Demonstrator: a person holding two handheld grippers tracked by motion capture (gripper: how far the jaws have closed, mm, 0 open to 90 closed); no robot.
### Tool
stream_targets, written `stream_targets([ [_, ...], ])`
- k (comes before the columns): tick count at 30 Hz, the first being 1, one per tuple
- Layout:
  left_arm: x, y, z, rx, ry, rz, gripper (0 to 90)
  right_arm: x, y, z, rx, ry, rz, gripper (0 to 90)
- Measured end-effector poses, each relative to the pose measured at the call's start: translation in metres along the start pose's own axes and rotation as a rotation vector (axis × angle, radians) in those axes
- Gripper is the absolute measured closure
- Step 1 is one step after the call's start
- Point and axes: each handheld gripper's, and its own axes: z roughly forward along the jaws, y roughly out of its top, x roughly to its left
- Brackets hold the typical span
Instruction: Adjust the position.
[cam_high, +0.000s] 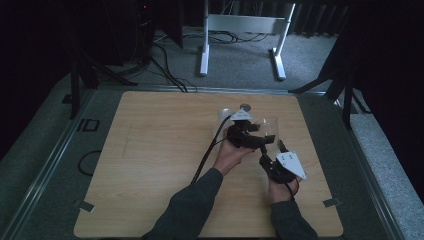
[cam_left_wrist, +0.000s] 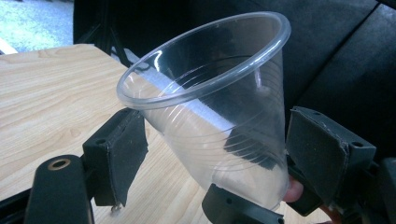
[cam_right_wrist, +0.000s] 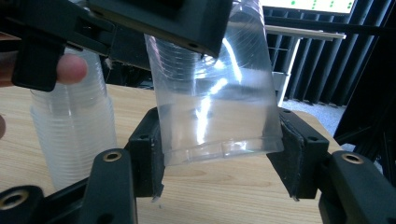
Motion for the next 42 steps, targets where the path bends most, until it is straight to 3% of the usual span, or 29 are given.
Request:
stream_targets([
  [28,0.0049,0.0027,0.0106,-0.070,-0.009,-0.113,21.5,0.0024,-0.0019,-0.0002,-0.004,0.009,-0.004,42.0],
  [42,0.0000,0.0033,0.0097,-0.085,0.013,-0.087,24.7,0.0018,-0.0015,0.0005,0.002,0.026,-0.004,40.2],
])
